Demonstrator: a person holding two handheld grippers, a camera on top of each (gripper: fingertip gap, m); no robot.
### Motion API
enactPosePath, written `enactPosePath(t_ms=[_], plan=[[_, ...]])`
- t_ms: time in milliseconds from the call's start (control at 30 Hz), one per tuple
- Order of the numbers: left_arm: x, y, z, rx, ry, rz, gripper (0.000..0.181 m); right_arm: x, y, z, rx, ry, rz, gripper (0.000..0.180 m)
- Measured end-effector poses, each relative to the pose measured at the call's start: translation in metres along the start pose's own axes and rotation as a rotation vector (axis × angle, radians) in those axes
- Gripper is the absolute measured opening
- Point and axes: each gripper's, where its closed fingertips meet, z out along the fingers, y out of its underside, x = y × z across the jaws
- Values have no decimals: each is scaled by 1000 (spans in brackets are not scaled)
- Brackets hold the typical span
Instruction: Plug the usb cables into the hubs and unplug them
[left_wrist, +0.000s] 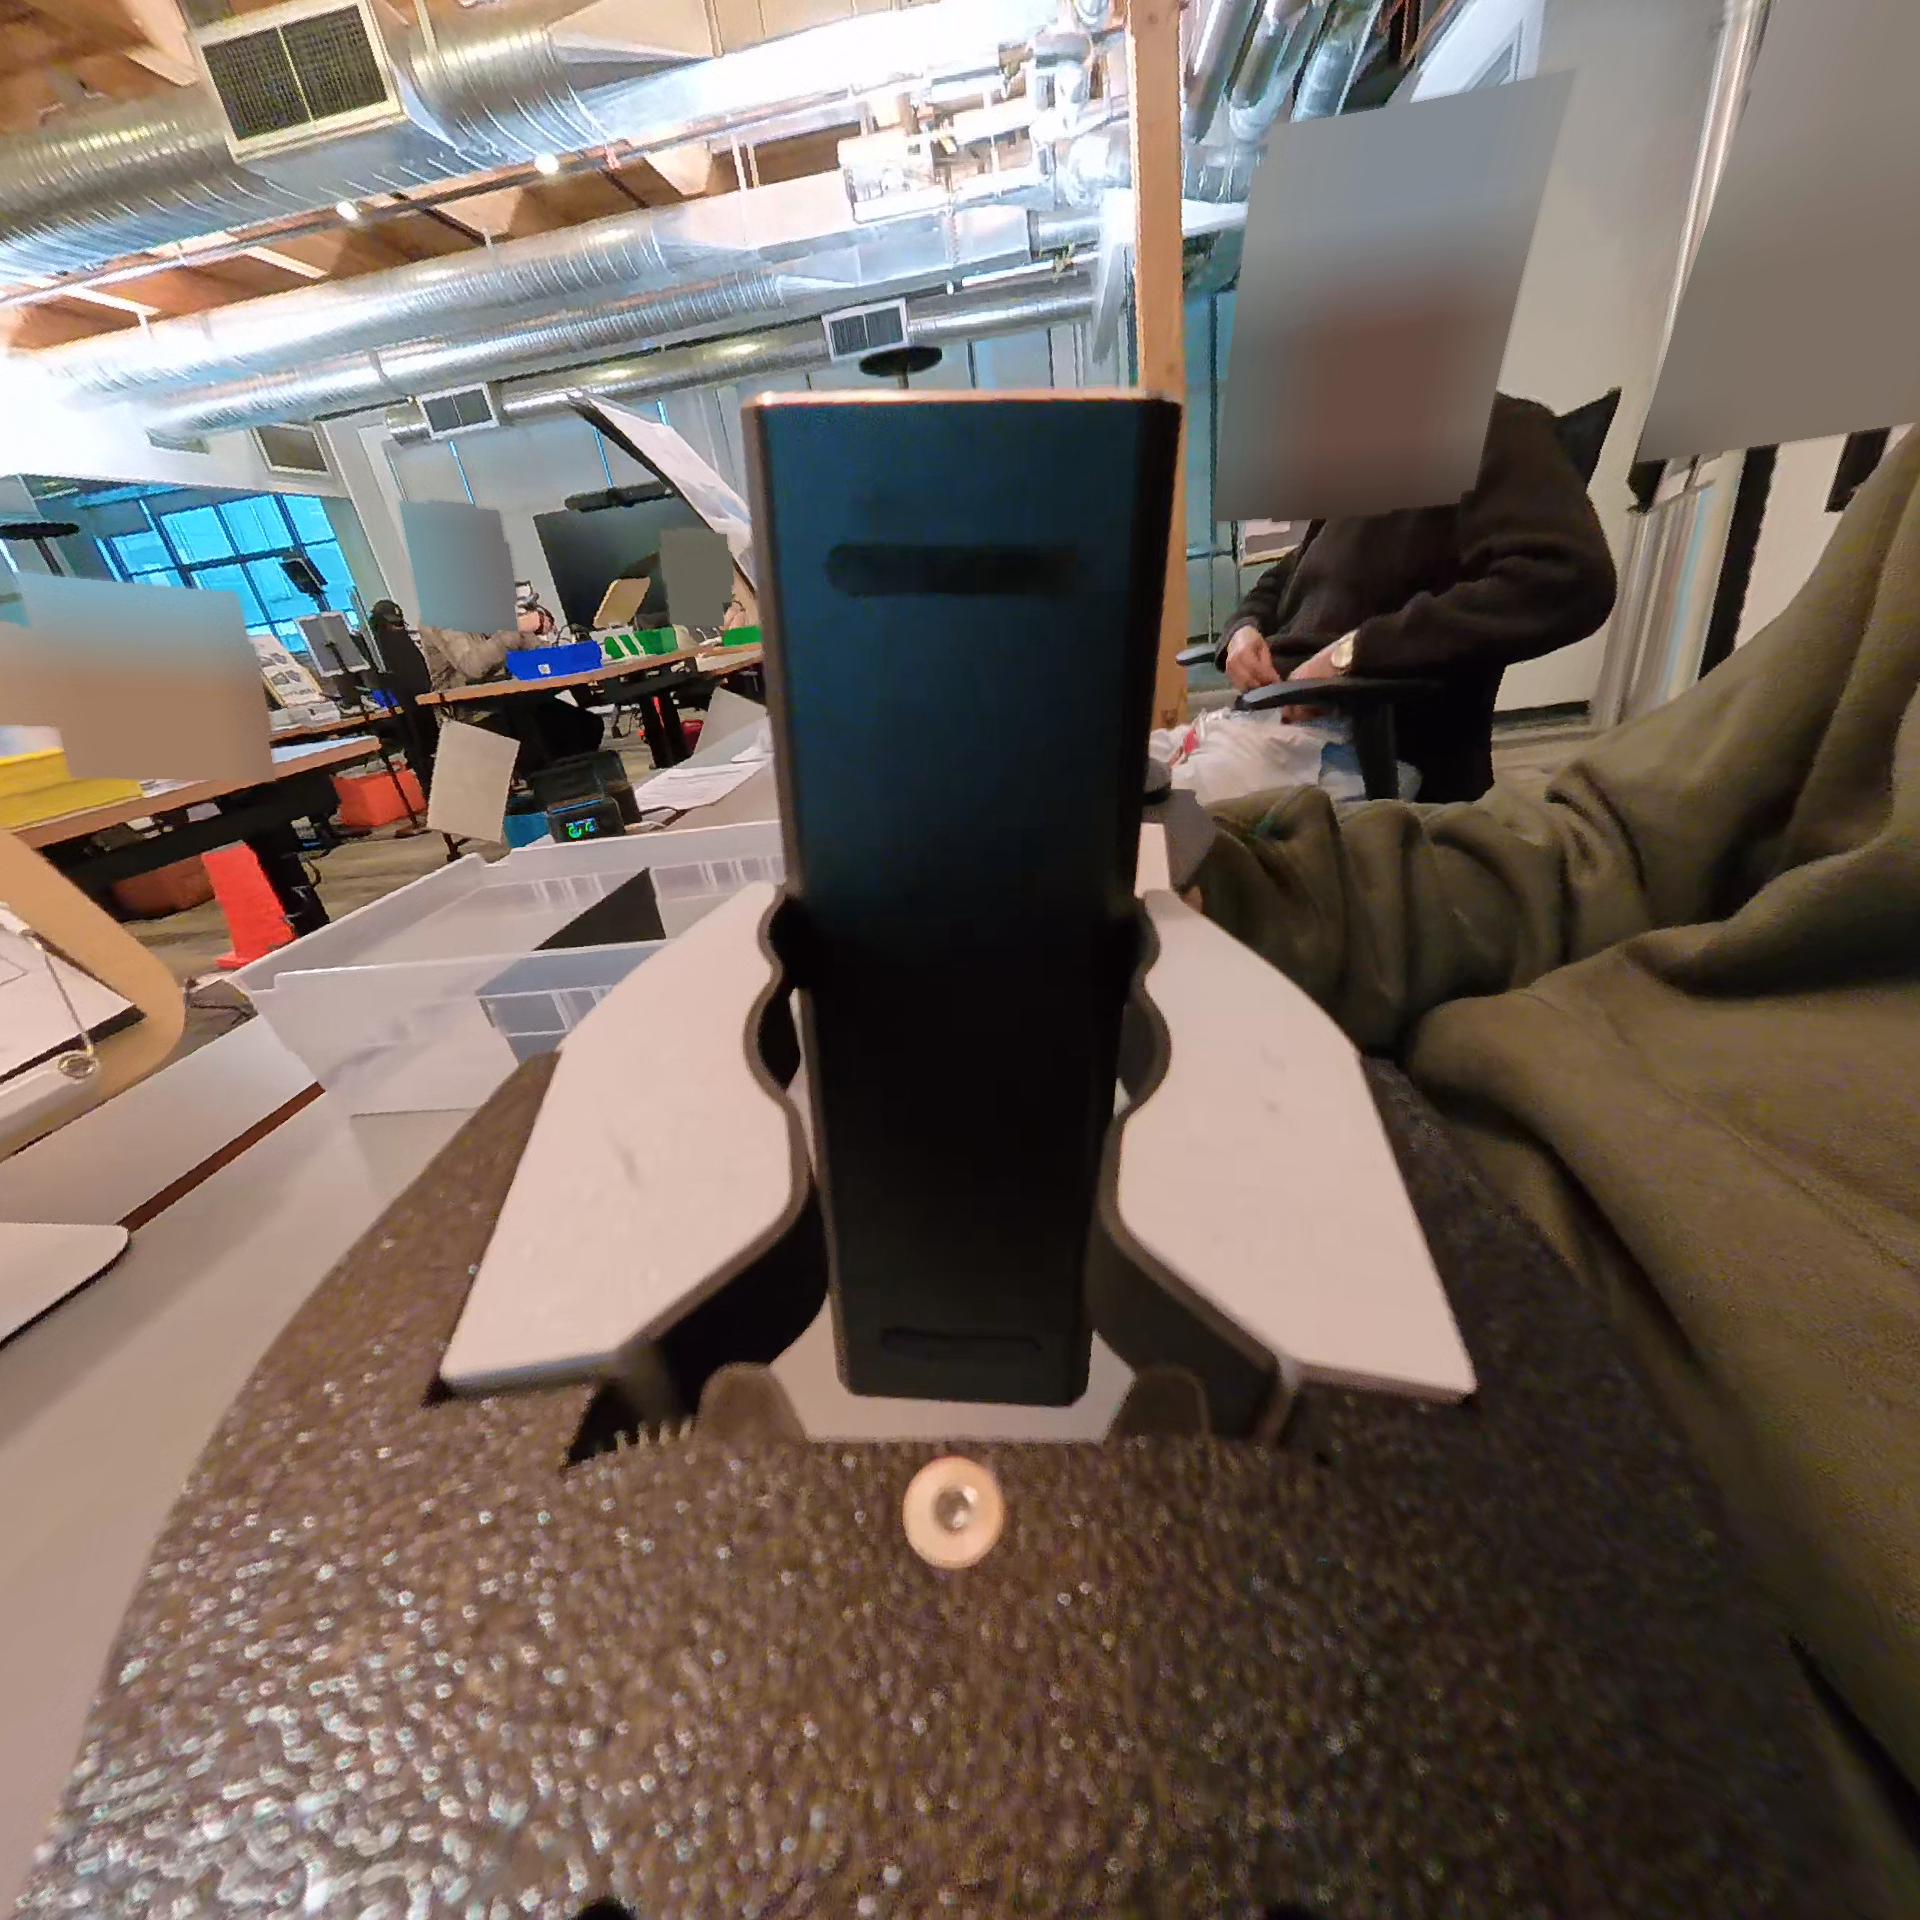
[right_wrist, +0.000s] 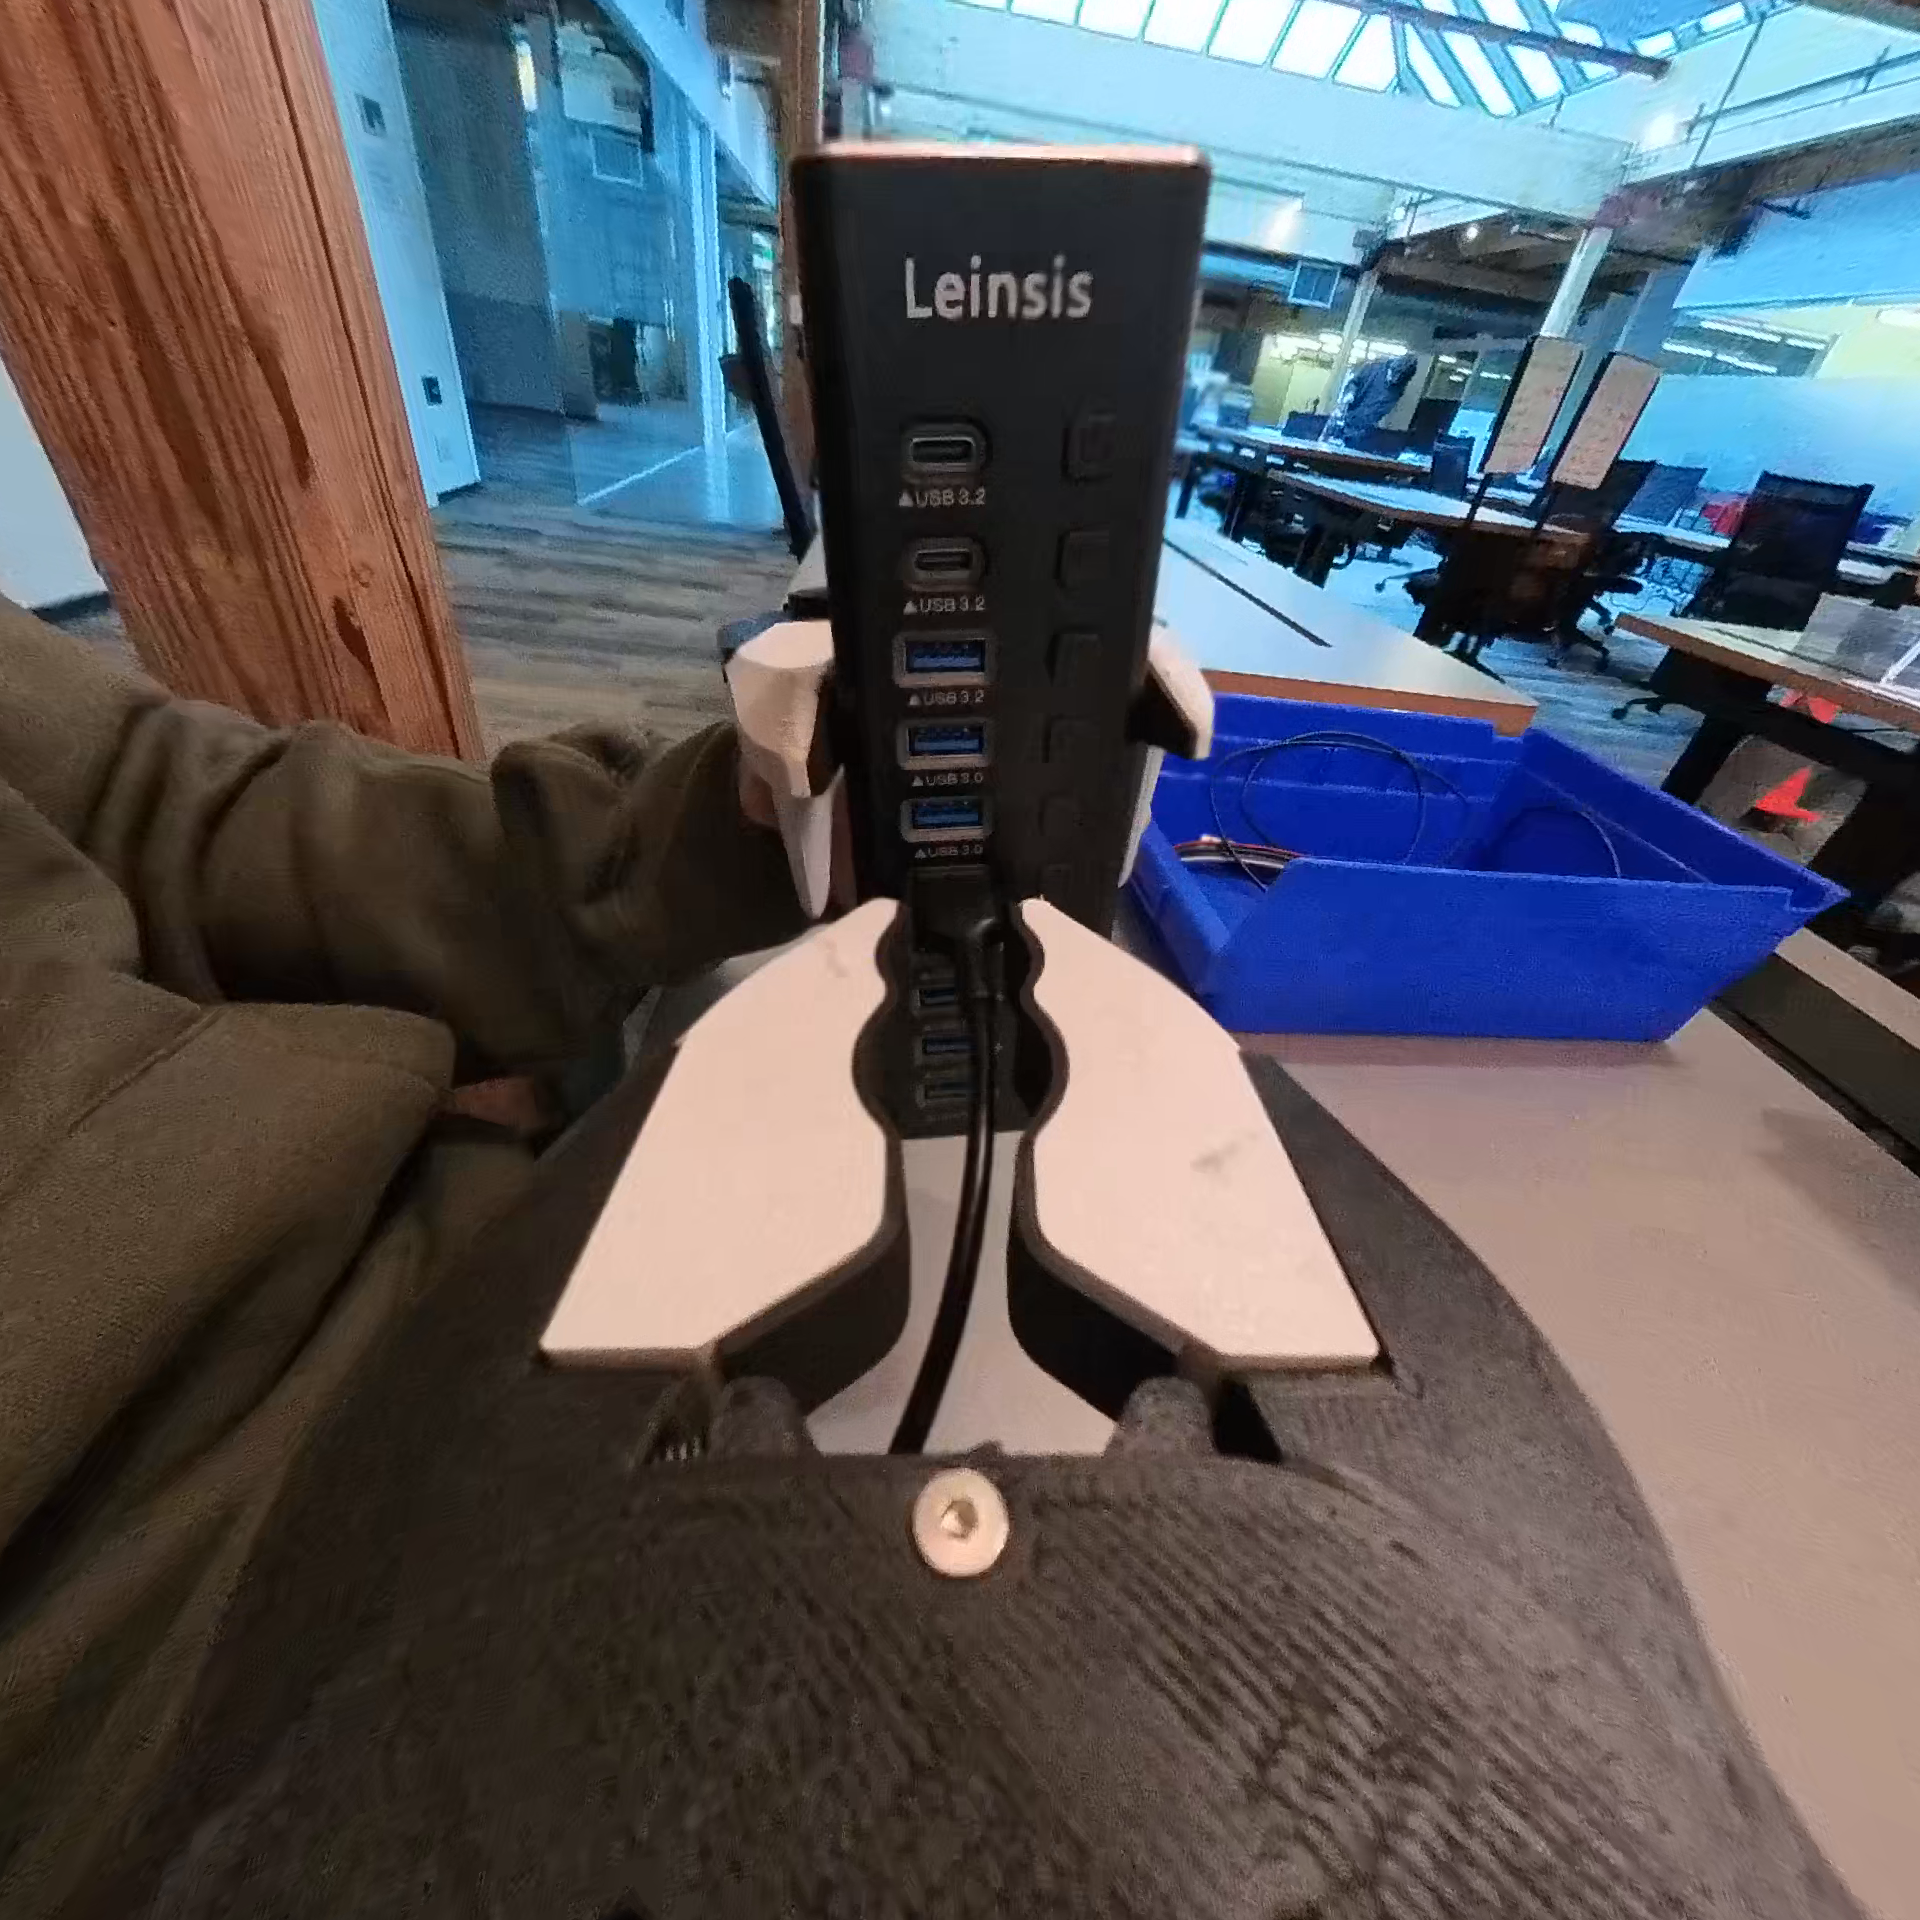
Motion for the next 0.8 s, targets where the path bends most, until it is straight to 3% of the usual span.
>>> enactPosePath(t_ms=[533,800], plan=[[-3,0,3,-5,-57,36,61,0,-10,-6,51,26,-69,16],[3,16,2,-28,19,-31,67,-8,-21,-10,126,-36,-42,16]])
